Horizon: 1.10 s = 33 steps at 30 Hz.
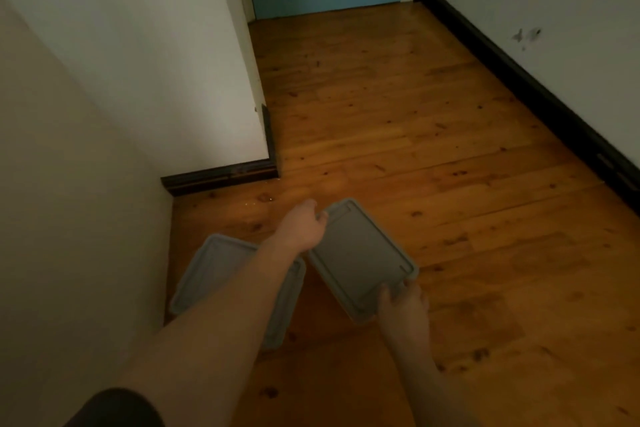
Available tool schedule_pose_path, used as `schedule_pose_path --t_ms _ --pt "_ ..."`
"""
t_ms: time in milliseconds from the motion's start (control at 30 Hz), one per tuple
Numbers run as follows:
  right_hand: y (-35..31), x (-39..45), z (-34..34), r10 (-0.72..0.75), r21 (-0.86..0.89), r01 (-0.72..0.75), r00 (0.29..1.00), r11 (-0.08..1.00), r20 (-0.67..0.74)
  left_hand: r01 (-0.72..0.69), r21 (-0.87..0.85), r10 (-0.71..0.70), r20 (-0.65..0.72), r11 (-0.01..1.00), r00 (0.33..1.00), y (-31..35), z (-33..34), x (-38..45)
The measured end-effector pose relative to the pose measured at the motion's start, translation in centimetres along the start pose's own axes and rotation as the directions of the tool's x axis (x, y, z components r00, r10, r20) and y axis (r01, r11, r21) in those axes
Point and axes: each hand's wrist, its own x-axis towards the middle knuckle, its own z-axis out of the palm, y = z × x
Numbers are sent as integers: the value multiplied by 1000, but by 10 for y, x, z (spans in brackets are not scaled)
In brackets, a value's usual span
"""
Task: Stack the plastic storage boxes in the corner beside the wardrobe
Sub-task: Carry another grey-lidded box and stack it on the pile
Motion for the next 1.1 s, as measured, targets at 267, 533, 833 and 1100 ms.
schedule_pose_path --t_ms 267,533,833,1100 --pt "22 23 26 22 113 -21 1000 993 -11 3 91 -9 66 996 998 -28 40 37" --pt "22 25 12 84 170 -68 993 983 -85 -37 -43 36 -38 998 999 -21 41 31" --pt "-21 4 -37 3 140 18 989 990 -151 -122 -31 113 -213 992 971 20 -4 -8" --pt "-111 -50 -115 -148 28 151 985 988 -88 -78 -95 41 -347 992 937 64 -116 -87"
